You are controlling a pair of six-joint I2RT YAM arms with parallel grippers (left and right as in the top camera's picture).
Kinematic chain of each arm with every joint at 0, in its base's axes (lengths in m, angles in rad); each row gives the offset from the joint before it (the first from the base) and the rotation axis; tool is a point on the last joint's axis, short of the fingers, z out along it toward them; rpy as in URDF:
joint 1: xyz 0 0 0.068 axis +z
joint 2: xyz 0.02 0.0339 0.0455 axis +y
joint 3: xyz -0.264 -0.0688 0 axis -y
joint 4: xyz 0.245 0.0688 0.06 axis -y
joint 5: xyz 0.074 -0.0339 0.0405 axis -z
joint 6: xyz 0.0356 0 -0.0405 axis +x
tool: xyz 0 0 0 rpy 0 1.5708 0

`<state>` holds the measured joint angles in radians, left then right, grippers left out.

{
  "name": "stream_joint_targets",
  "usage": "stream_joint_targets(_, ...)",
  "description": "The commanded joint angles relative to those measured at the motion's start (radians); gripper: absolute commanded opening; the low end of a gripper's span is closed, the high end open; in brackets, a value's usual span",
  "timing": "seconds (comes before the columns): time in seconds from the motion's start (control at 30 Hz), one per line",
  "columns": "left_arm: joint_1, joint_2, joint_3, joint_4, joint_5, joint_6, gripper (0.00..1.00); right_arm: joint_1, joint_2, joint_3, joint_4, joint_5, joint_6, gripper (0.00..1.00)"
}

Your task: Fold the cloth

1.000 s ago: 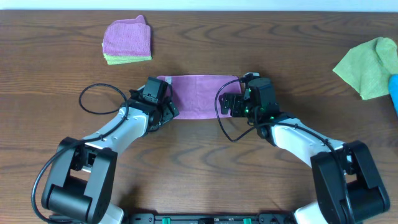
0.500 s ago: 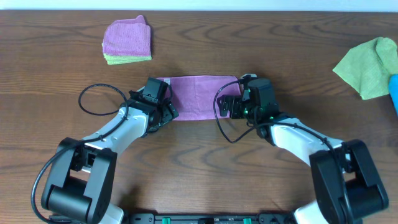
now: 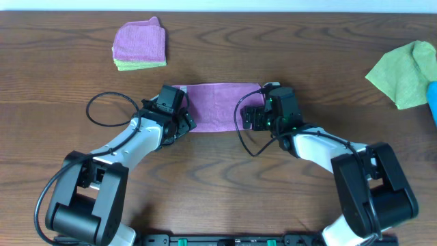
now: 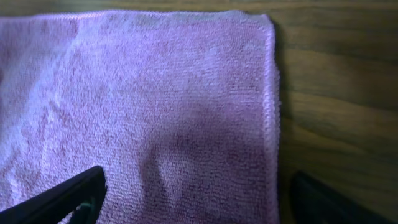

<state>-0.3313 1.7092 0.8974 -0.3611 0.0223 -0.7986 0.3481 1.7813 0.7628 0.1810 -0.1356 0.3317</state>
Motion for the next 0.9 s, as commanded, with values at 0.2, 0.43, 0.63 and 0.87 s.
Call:
stream_joint_targets(0.2,-0.004,0.003,0.003,0.000,0.005,-0.010,0.95,0.000,0.080,0.011,0.013,-0.033,0.019,0.60)
stream_joint_targets(0.43,-0.004,0.003,0.003,0.000,0.005,-0.010,0.95,0.000,0.079,0.017,0.032,-0.034,0.020,0.03)
stream_joint_targets(0.63,-0.004,-0.002,0.003,-0.008,0.005,0.014,0.95,0.002,0.040,0.058,-0.003,-0.041,0.016,0.02)
stream_joint_targets(0.87,-0.004,-0.044,0.003,-0.012,0.005,0.014,0.95,0.035,-0.019,0.151,-0.139,-0.050,-0.019,0.01)
